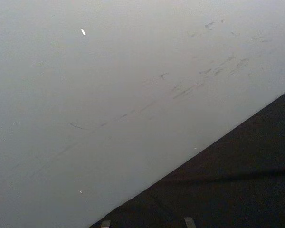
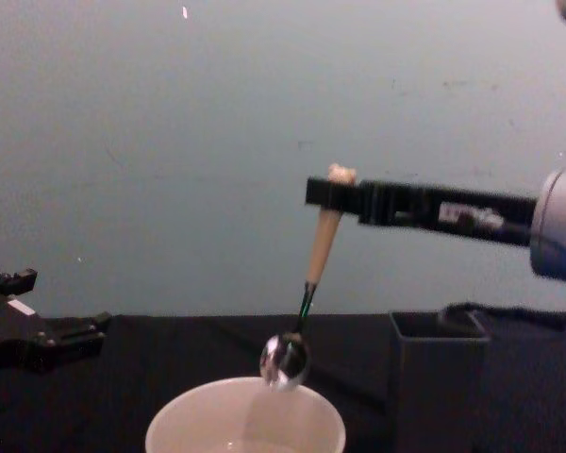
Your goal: Pick up the stirring spoon with one hand, stir inside the cup, then place it back in its original position.
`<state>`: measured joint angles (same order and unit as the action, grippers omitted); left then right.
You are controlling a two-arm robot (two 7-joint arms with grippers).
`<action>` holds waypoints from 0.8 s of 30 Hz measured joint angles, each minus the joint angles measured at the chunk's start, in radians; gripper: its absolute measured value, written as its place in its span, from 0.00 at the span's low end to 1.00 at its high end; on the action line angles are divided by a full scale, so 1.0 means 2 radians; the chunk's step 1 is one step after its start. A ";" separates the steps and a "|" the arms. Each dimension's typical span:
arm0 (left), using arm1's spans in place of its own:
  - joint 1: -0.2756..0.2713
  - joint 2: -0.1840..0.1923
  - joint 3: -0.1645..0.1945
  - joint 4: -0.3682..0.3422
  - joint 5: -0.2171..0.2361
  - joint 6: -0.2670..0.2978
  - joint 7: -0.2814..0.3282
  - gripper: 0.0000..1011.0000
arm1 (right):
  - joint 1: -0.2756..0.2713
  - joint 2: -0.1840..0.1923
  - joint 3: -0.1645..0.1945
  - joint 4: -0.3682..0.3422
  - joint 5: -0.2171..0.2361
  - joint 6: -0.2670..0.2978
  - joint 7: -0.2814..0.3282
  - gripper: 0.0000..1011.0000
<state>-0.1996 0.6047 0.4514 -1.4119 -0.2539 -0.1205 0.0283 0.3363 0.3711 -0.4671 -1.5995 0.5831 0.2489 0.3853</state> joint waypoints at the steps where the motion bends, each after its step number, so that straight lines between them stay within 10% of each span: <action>1: 0.000 0.000 0.000 0.000 0.000 0.000 0.000 0.99 | 0.001 0.000 0.005 -0.003 0.007 0.002 -0.004 0.21; 24: 0.000 0.000 0.000 0.000 0.000 0.000 0.000 0.99 | -0.036 0.074 0.094 -0.063 0.096 -0.008 -0.015 0.21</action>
<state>-0.1995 0.6047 0.4514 -1.4119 -0.2539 -0.1205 0.0283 0.2649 0.5182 -0.2798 -1.7252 0.7754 0.2338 0.3563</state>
